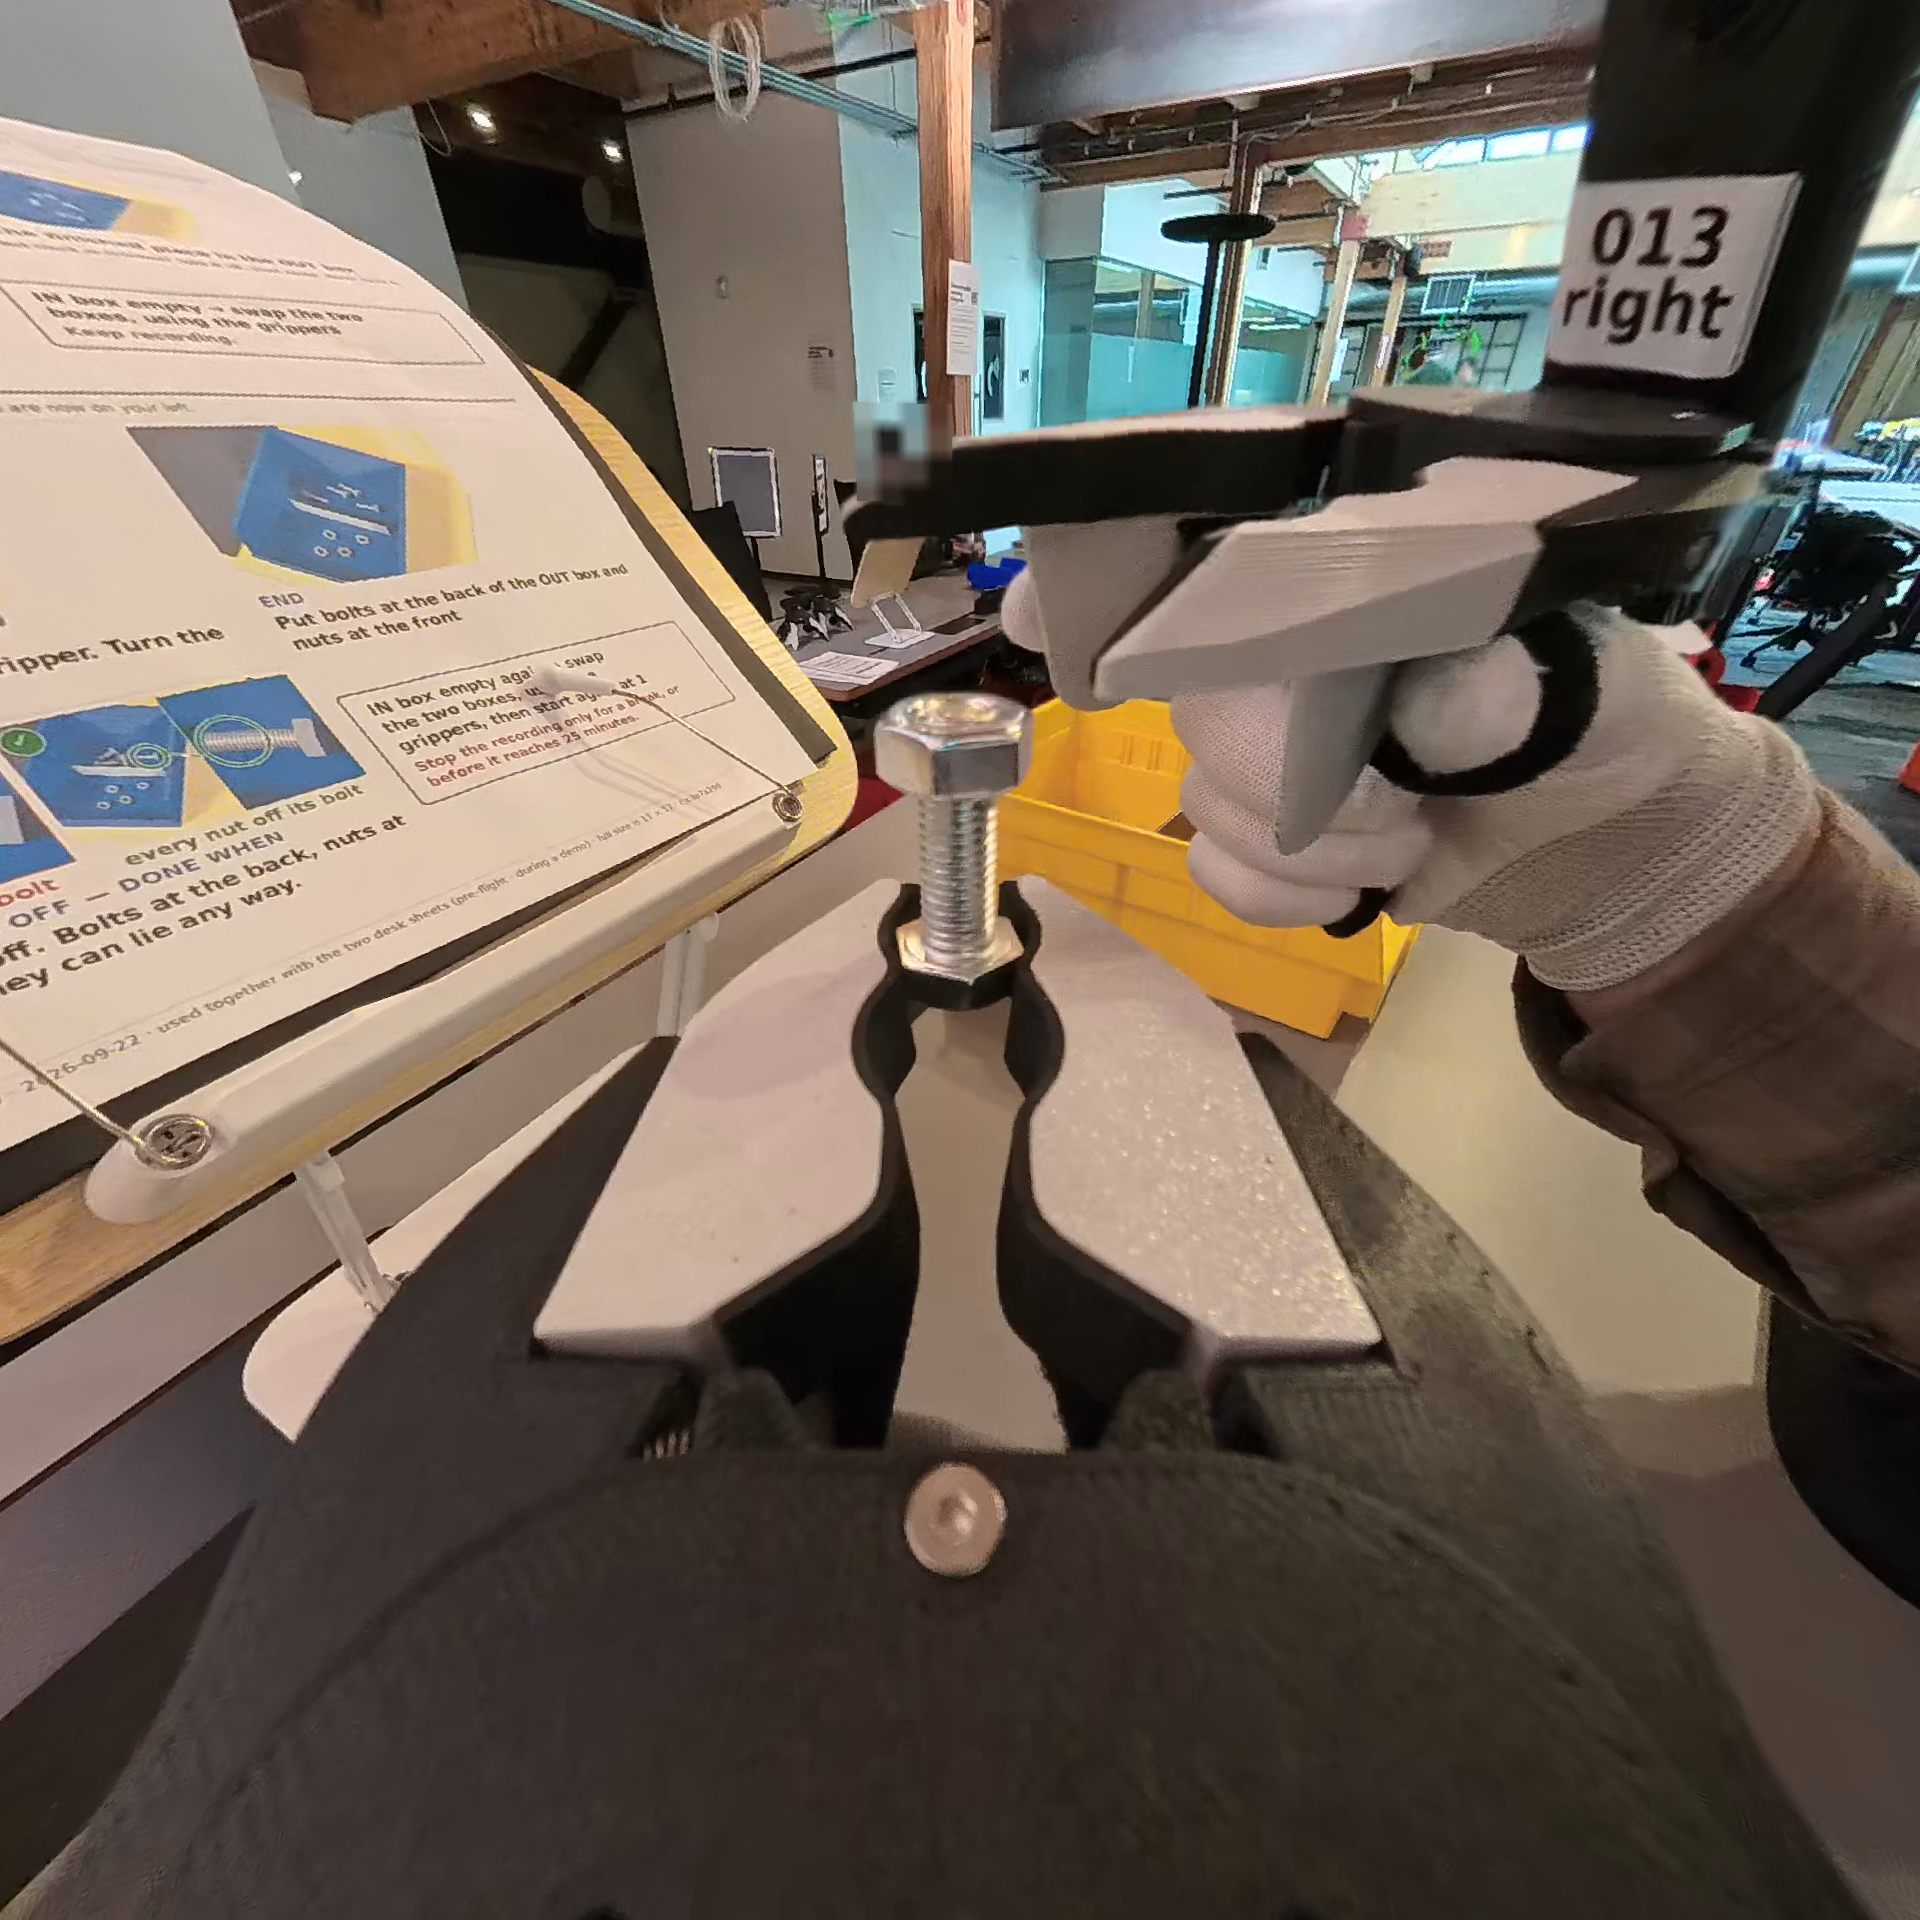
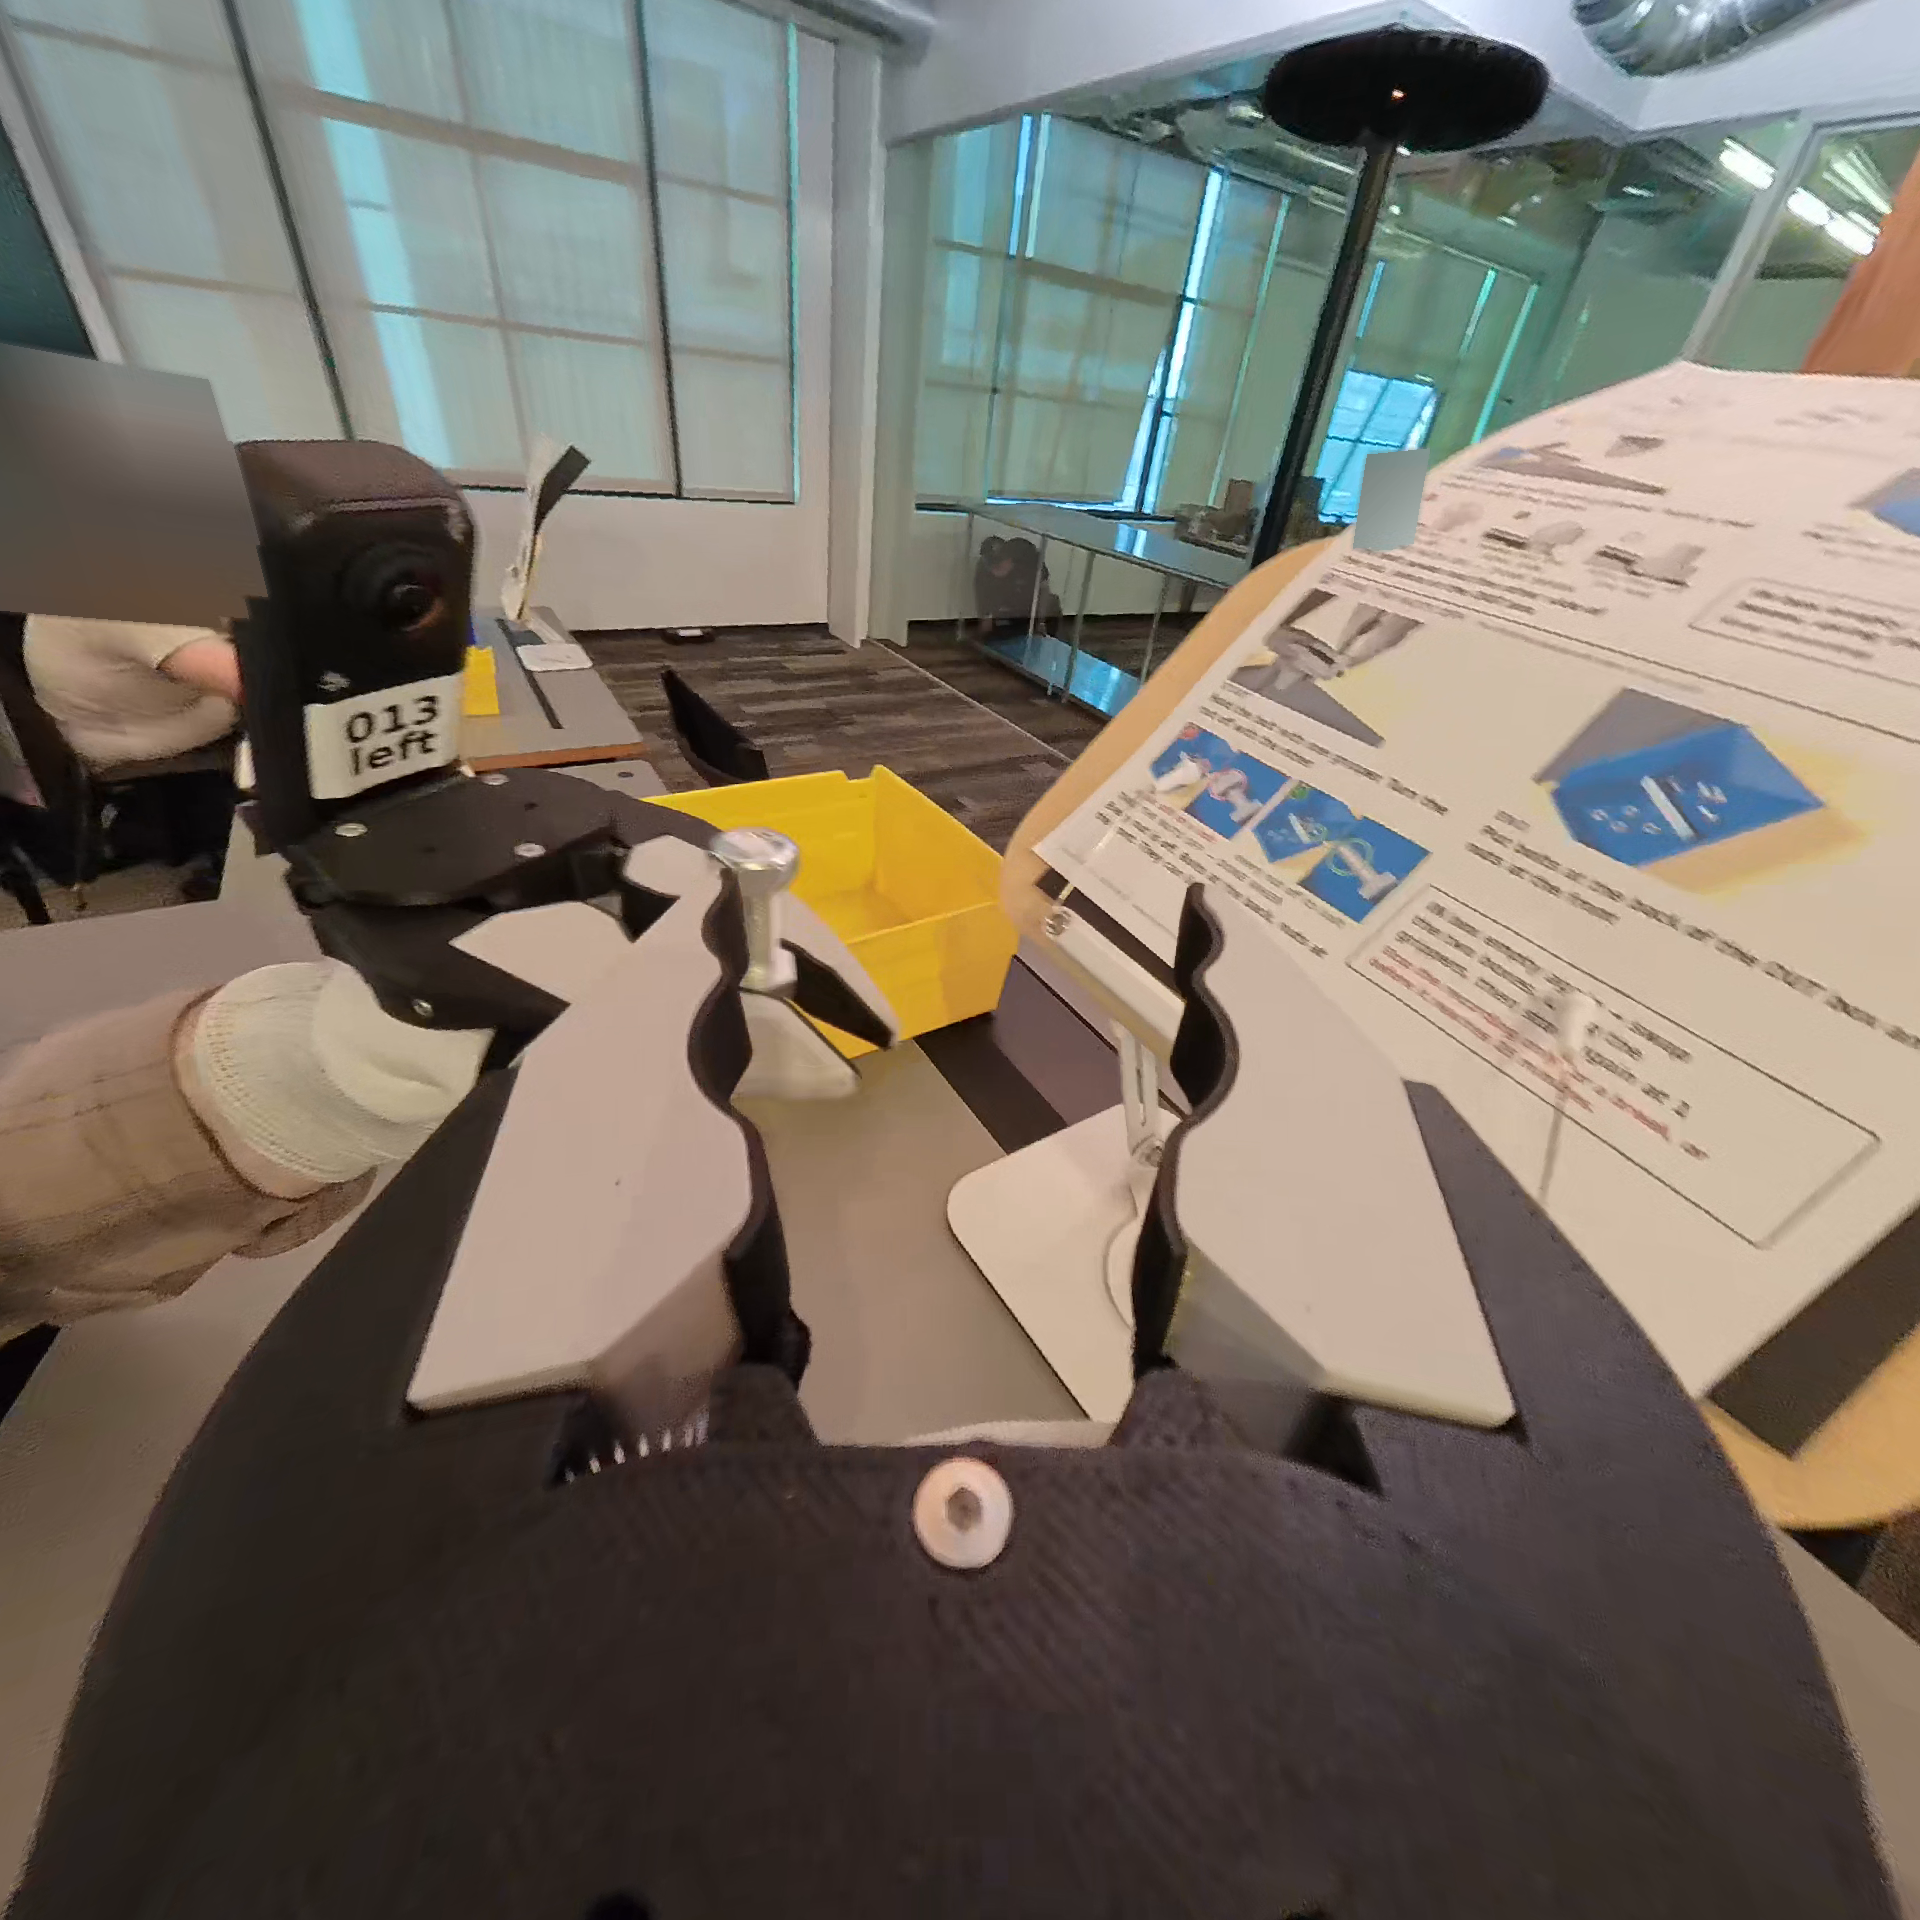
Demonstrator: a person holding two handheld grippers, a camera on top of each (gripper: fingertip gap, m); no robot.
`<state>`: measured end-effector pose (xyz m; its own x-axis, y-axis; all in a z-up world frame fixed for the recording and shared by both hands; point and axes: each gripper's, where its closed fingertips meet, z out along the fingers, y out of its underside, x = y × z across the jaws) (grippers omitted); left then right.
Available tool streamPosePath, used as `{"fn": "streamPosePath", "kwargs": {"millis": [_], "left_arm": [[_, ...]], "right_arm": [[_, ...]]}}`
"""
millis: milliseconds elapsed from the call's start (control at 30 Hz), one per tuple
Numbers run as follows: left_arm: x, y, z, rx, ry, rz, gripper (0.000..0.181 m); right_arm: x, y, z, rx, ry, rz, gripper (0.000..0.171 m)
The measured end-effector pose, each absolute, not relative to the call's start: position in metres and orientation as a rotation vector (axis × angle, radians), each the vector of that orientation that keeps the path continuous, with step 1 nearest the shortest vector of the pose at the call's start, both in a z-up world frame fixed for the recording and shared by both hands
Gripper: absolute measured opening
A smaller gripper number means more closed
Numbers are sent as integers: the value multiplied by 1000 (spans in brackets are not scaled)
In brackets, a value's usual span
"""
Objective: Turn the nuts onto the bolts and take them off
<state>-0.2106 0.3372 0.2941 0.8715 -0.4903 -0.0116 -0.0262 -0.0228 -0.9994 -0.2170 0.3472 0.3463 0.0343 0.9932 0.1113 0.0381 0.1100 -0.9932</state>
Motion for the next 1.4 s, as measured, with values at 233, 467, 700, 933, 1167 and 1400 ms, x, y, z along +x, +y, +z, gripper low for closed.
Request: {"fn": "streamPosePath", "kwargs": {"millis": [233,467,700,933,1167,1400], "left_arm": [[-208,338,294,-1560,430,-362,14],[-209,337,296,-1548,423,-375,14],[-202,337,293,-1552,439,-388,14],[-204,334,298,-1539,433,-401,14],[-198,335,296,-1540,447,-400,14],[-203,334,298,-1535,434,-400,14]], "right_arm": [[-226,342,336,-1186,-1289,1109,81],[-210,347,349,-1160,-1274,1122,80],[-224,334,341,-1151,-1319,1103,78],[-213,347,346,-1167,-1279,1094,77],[-223,324,345,-1113,-1340,1122,69],[-210,349,344,-1168,-1291,1084,68]]}}
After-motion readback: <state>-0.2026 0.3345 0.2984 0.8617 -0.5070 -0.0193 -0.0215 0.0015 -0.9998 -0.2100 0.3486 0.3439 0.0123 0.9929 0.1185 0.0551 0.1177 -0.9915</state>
